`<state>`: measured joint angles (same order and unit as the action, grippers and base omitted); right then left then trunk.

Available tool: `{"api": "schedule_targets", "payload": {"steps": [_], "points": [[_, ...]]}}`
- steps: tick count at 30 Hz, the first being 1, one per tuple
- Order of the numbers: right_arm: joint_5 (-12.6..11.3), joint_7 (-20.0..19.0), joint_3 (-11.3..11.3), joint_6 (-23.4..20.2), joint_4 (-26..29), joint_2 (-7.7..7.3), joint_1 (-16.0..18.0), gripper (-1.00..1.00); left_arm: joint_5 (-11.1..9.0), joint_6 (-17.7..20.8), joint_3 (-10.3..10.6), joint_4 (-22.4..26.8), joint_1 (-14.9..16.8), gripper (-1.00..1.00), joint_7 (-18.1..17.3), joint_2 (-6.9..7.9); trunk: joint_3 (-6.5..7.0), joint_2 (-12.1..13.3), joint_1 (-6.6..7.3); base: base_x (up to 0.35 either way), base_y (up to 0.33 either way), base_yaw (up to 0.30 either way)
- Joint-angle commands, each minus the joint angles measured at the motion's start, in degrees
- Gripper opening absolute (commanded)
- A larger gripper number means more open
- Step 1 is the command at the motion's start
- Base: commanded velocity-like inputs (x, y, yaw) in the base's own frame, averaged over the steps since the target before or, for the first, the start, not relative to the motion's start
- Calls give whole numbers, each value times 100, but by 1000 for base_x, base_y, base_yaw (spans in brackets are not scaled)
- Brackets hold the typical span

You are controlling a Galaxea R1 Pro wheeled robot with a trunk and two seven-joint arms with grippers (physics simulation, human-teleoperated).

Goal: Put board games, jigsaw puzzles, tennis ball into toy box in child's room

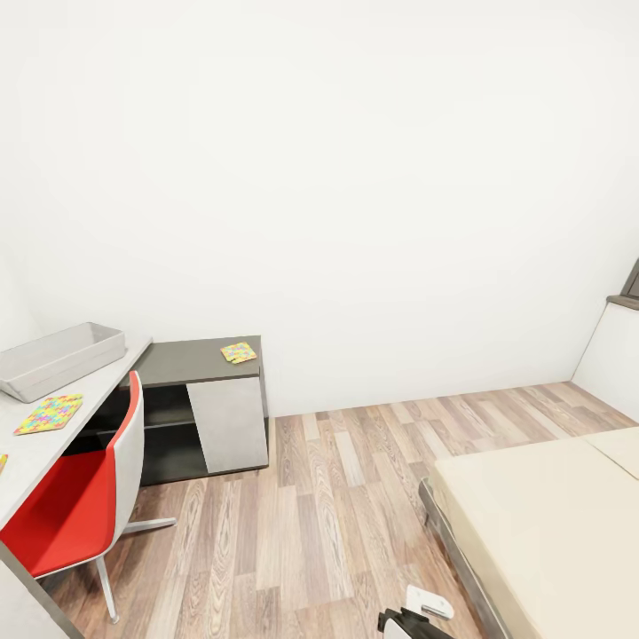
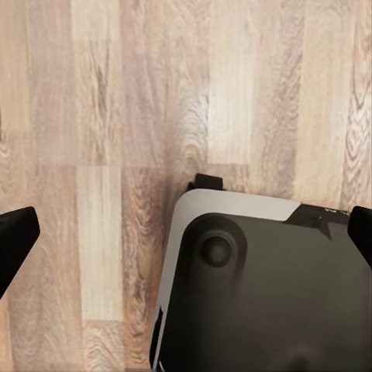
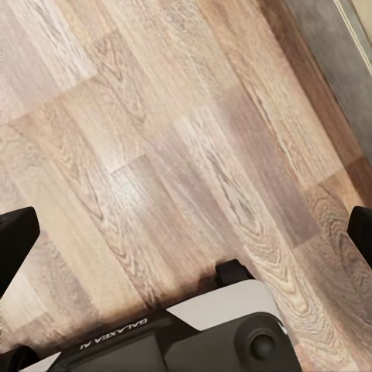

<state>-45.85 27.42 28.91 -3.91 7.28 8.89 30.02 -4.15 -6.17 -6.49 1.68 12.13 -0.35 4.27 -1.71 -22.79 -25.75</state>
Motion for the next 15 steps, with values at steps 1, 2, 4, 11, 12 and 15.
{"api": "schedule_targets", "payload": {"steps": [1, 2, 4, 11, 12, 15], "points": [[-20, 31, 49, -41, 11, -2, 4, 100, -46, -13, -14, -7, 5, 100, -3, -3, -13, -13, -4, 0, 0, 0], [-20, 24, 51, -40, 11, -2, 6, 100, -53, -5, -16, -8, 3, 100, -2, -9, -13, -13, -4, 0, 0, 0], [-20, 18, 50, -40, 11, -2, 5, 100, -56, -4, -17, -9, 2, 100, -3, -25, -13, -13, -4, 0, 0, 0], [-20, 11, 50, -40, 11, -2, 4, 100, -25, -3, 10, -2, 0, 100, -27, -165, -13, -13, -4, 13, 0, 0], [-20, 11, 51, -39, 11, -2, 4, 100, -22, 2, 16, 0, 0, 100, -34, -166, -13, -13, -4, 51, 0, 0], [-17, 10, 51, -39, 11, -2, 4, 100, -15, 23, 20, 7, 4, 100, -55, -151, -13, -13, -4, 99, 0, 0]]}}
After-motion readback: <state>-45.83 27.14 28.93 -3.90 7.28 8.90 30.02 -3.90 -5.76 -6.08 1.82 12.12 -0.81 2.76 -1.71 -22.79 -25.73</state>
